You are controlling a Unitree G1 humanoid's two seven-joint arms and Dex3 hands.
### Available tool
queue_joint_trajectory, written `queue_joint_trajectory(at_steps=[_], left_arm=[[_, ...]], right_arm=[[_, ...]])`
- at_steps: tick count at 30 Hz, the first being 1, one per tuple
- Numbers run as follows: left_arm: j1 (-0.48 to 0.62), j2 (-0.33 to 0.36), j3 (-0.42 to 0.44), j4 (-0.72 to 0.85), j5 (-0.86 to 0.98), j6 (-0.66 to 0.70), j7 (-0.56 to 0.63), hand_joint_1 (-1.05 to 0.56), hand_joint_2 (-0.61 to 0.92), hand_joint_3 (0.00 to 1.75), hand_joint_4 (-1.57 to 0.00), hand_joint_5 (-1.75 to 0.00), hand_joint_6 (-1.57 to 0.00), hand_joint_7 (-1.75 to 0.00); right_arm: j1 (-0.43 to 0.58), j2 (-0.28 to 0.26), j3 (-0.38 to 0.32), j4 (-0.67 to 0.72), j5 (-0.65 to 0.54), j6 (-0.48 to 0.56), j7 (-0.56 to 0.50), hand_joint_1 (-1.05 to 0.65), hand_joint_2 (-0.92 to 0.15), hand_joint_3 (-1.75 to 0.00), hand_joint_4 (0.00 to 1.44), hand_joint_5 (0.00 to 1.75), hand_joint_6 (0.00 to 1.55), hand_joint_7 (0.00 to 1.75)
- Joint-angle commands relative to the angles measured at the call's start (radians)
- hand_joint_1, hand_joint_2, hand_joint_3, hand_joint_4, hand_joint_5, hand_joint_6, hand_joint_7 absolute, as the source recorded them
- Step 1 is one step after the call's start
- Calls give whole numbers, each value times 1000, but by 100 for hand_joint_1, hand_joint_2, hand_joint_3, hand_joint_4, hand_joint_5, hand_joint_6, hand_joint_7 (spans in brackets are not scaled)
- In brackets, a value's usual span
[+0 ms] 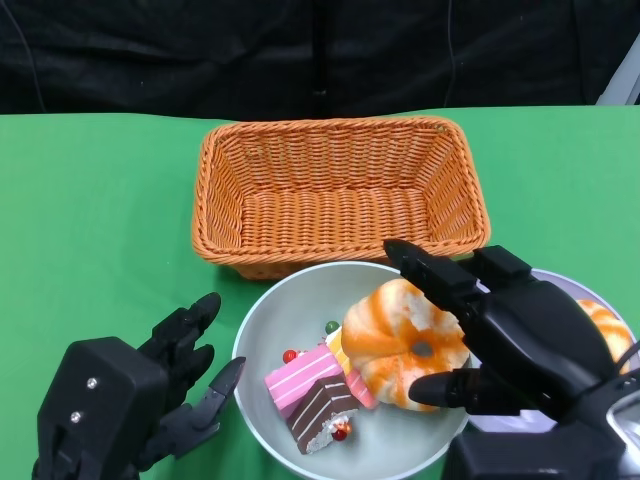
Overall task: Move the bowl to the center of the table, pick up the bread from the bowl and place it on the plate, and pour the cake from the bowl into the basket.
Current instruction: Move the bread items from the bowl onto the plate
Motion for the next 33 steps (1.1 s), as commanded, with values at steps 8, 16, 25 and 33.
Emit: queue_joint_trajectory(at_steps=[8,16,25,33], left_arm=[[-1,-8,-11,-1,41,-6,15,-63,92,60,-9,-30,-16,-1],[2,-16,-15,-18,46,9,14,-62,92,61,-7,-30,-15,-1],[-2,-17,-16,-14,49,6,12,-62,92,61,-8,-32,-16,-1],[-5,-14,-11,-3,49,-3,8,-63,92,60,-8,-33,-16,-1]], right_arm=[[-110,5,58,210,-89,-13,-77,-65,-92,-9,1,76,14,14],[-141,-20,89,321,-64,-142,-167,-27,-92,-1,74,100,76,18],[-153,-42,84,480,-90,-438,-601,-6,-32,-119,101,174,82,169],[-186,-30,76,540,-140,-534,-843,-7,-24,-128,99,175,76,175]])
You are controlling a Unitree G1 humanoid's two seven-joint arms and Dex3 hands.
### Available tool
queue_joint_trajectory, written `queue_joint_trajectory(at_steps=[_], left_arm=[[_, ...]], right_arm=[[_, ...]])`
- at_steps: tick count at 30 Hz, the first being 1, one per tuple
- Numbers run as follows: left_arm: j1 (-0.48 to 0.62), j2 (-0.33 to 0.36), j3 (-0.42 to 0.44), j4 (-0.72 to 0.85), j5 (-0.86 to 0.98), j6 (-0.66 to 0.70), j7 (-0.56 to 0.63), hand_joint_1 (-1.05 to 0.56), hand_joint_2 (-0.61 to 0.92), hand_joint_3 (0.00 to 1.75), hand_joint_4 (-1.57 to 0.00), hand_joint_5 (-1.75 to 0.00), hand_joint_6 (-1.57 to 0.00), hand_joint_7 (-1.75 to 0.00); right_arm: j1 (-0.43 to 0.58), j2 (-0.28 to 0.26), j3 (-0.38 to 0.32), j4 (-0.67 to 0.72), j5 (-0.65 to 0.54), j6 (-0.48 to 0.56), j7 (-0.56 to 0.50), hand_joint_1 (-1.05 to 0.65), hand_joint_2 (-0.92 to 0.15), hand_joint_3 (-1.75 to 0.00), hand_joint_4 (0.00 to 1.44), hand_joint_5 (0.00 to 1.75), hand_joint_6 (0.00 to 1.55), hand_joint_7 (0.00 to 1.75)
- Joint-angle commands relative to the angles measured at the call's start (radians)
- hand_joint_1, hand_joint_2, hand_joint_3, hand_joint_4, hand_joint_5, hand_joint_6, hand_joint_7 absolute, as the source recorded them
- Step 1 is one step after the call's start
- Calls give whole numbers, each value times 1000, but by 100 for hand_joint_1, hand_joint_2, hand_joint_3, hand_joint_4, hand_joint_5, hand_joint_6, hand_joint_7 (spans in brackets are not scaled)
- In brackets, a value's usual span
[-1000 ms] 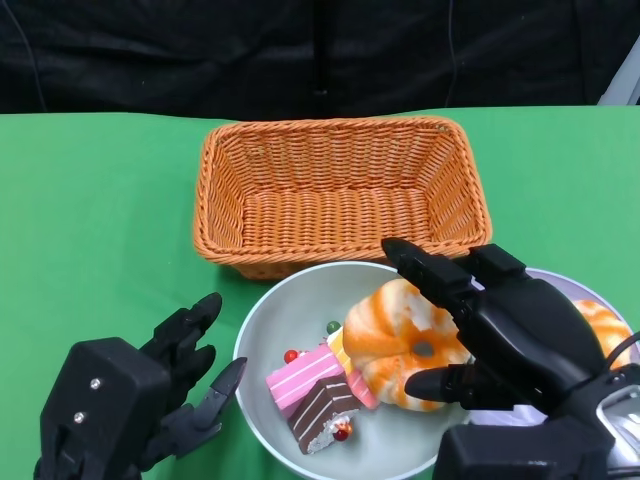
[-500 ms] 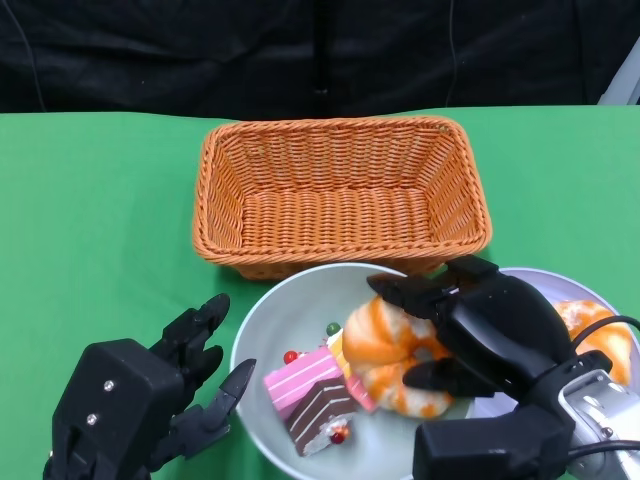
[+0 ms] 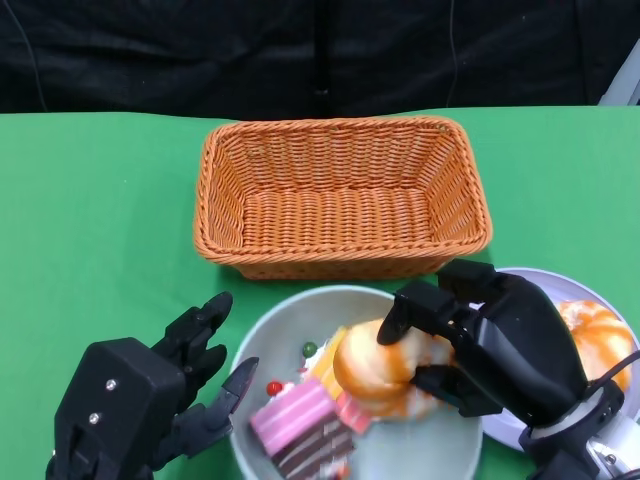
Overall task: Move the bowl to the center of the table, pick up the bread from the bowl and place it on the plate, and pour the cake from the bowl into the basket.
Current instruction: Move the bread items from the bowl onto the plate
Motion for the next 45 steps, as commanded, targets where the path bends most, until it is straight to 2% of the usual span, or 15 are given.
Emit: queue_joint_trajectory(at_steps=[1,8,11,14,21,31,38,42,45], left_arm=[[-2,14,8,6,10,-9,7,-63,92,60,-8,-34,-16,-1],[0,13,7,3,7,-2,6,-63,92,61,-7,-34,-16,0],[0,14,8,7,4,-6,3,-63,92,61,-7,-35,-16,0],[0,15,9,7,3,-6,2,-63,92,61,-7,-35,-16,0],[0,16,7,7,5,-8,2,-63,92,61,-6,-36,-16,0],[-2,19,8,6,4,-1,0,-64,92,60,-6,-37,-17,-1],[0,26,2,9,11,-12,0,-65,92,60,-7,-38,-17,-1],[2,22,4,4,3,-5,0,-64,92,60,-5,-38,-17,0],[1,22,5,11,2,-14,0,-64,92,60,-5,-38,-17,0]], right_arm=[[-20,-5,-12,11,-6,-10,-57,-9,-25,-129,99,175,76,175],[-25,-11,-31,1,2,-16,-86,-11,-17,-146,100,175,80,175],[-25,-4,-42,-8,5,-6,-94,-11,-16,-149,99,175,86,160],[-35,8,-51,-11,1,17,-97,-10,-14,-150,99,175,88,157],[-64,25,-53,-5,-14,46,-113,-16,-4,-158,98,175,83,166],[-70,32,-77,-27,2,55,-146,-19,-12,-164,99,175,86,156],[-71,33,-102,-55,31,45,-142,-17,-9,-167,96,175,83,155],[-56,31,-126,-77,47,60,-125,-20,-6,-170,99,175,88,154],[-25,23,-150,-110,90,73,-69,-23,-10,-171,100,175,87,152]])
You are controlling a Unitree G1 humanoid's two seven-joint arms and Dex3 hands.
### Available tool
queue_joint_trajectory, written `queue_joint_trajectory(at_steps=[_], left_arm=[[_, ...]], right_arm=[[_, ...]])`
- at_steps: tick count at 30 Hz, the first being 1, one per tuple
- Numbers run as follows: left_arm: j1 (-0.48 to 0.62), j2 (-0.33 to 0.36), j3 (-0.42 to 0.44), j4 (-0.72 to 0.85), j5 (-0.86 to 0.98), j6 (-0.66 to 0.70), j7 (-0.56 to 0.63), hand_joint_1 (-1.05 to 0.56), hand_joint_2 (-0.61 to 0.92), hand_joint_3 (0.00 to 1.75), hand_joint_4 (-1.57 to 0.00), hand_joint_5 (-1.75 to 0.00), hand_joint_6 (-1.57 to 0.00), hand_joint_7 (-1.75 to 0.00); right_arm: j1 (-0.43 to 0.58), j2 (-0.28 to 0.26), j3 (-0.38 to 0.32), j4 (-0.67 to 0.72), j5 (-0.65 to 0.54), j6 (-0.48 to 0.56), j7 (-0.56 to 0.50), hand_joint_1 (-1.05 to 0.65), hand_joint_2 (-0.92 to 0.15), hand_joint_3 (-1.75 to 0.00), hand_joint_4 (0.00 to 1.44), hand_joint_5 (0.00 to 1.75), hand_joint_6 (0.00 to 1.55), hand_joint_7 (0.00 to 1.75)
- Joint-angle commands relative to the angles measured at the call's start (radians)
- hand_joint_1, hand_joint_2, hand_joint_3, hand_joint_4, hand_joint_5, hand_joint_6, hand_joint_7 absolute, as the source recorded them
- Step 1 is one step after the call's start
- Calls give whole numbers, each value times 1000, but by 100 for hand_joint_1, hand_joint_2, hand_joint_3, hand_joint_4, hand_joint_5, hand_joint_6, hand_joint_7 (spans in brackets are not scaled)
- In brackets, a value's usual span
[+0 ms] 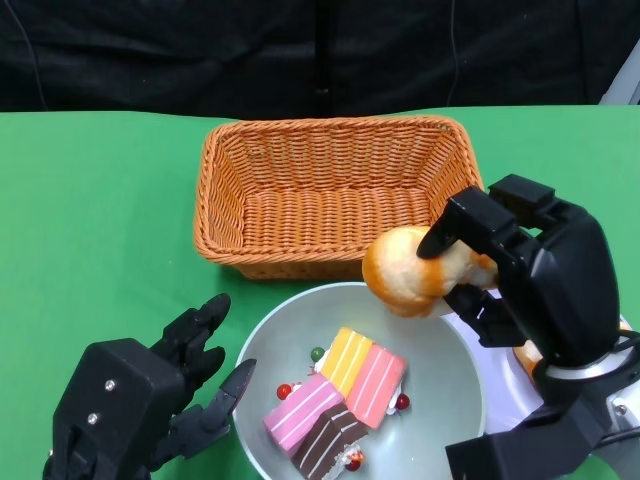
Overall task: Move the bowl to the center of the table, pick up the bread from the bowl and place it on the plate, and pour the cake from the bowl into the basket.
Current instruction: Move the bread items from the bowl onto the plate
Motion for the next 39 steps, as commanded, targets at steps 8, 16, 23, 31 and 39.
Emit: queue_joint_trajectory(at_steps=[8,16,23,31,39], left_arm=[[1,18,8,1,3,-13,-4,-63,92,61,-5,-40,-17,0],[-2,16,24,1,-10,-25,-3,-64,92,60,-3,-41,-16,0],[-3,30,44,-14,10,-77,9,-70,92,54,0,-45,-17,-1],[5,58,52,-53,94,-161,36,-71,92,55,-2,-53,-18,-1],[34,79,68,-121,114,-227,22,-67,92,58,0,-55,-18,-1]], right_arm=[[132,-22,-125,-172,199,68,231,-17,-13,-168,98,175,85,149],[254,-38,-239,-345,313,184,459,-7,-11,-167,99,175,88,146],[331,-65,-292,-411,323,250,582,2,-9,-160,98,175,89,147],[358,-61,-301,-438,303,310,652,2,-9,-160,97,175,89,146],[317,-77,-276,-324,321,321,719,5,-22,-145,93,175,86,135]])
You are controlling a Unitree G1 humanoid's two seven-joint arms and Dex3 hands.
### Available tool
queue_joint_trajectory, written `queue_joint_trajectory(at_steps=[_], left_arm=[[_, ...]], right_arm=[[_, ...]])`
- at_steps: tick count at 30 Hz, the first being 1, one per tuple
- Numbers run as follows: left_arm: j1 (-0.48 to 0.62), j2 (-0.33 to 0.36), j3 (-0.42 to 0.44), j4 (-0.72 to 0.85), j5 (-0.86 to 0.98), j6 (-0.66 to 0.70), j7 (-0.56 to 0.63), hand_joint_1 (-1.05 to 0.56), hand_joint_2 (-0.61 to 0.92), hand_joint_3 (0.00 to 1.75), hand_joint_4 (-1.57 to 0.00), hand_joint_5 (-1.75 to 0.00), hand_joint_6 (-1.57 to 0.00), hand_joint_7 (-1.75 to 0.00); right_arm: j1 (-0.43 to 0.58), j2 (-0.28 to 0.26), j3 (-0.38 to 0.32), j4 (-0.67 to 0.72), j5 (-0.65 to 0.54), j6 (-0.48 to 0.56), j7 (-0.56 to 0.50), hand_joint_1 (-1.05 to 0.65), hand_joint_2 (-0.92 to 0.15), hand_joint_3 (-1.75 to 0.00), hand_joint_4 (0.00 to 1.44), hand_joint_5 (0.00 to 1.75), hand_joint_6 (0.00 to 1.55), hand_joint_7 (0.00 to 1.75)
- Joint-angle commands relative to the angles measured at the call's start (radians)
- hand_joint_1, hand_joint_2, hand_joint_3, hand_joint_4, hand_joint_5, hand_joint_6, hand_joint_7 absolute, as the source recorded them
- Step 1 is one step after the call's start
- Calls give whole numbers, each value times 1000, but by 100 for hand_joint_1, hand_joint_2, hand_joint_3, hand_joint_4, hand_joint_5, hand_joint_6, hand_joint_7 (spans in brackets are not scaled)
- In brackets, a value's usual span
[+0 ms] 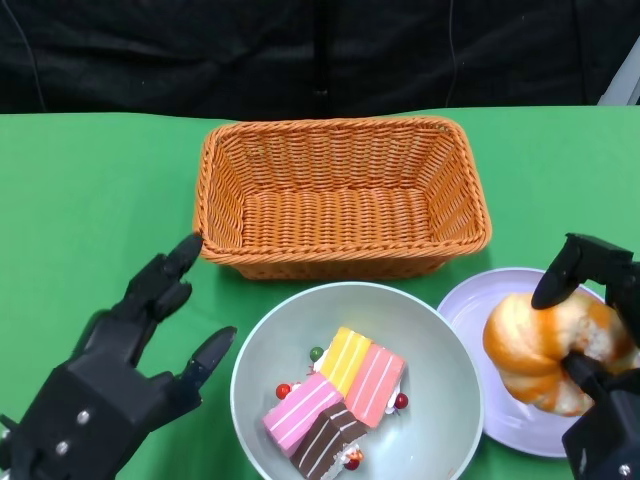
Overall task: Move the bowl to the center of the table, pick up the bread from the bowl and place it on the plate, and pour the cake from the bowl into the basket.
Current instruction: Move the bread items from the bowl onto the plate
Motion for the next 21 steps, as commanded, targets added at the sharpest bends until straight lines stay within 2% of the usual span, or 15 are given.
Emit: queue_joint_trajectory(at_steps=[1,2,3,4,5,6,7,8,9,10,13,16,17,18,21], left_arm=[[16,17,12,-16,7,-20,-4,-67,92,58,0,-55,-18,-1],[19,16,10,-23,6,-24,-4,-68,92,59,0,-55,-18,-1],[21,15,9,-29,5,-27,-5,-68,92,59,0,-56,-19,-1],[23,14,8,-33,5,-29,-5,-68,92,59,0,-56,-19,-1],[25,14,7,-40,3,-27,-7,-68,92,59,0,-57,-19,-1],[28,14,7,-43,3,-28,-8,-69,92,59,0,-57,-19,-1],[30,14,6,-45,3,-28,-8,-69,92,58,0,-58,-19,-1],[32,14,6,-47,2,-29,-8,-68,92,58,0,-58,-19,-1],[36,14,6,-47,1,-33,-8,-68,92,58,0,-58,-19,-1],[39,14,7,-47,1,-36,-8,-69,92,58,0,-58,-19,-1],[63,29,11,-58,15,-54,-11,-69,92,58,0,-58,-19,-1],[67,33,11,-59,16,-59,-10,-69,92,59,0,-58,-19,-1],[83,47,11,-63,34,-78,-9,-69,92,59,0,-58,-19,-1],[96,58,11,-68,51,-94,-8,-67,92,58,0,-58,-19,-1],[130,86,12,-70,92,-157,-8,-65,92,55,0,-54,-19,-1]], right_arm=[[-22,-22,4,49,27,-6,23,5,-22,-145,93,175,86,134],[-39,-28,13,83,30,0,41,5,-23,-145,93,175,86,134],[-53,-32,20,110,32,4,55,3,-33,-127,90,158,89,104],[-63,-36,25,128,33,5,65,3,-38,-119,89,152,95,84],[-76,-39,35,146,29,26,89,3,-41,-115,89,149,99,72],[-86,-45,45,153,21,49,114,-2,-46,-97,76,123,83,52],[-93,-49,53,158,15,67,134,-10,-62,-62,70,81,67,27],[-98,-52,58,159,12,79,146,-13,-72,-42,71,60,64,16],[-103,-72,73,156,-24,101,166,-15,-78,-30,73,47,62,10],[-107,-86,84,152,-50,116,179,-33,-86,-20,62,33,42,4],[-117,-123,131,142,-199,178,173,-63,-91,-19,54,24,17,0],[-117,-125,142,135,-231,199,170,-70,-92,-20,53,23,13,0],[-111,-132,157,117,-295,226,159,-70,-92,-20,53,23,13,0],[-104,-136,168,100,-346,250,151,-78,-92,-25,61,28,11,0],[-84,-130,180,46,-424,303,161,-84,-92,-30,63,31,10,0]])
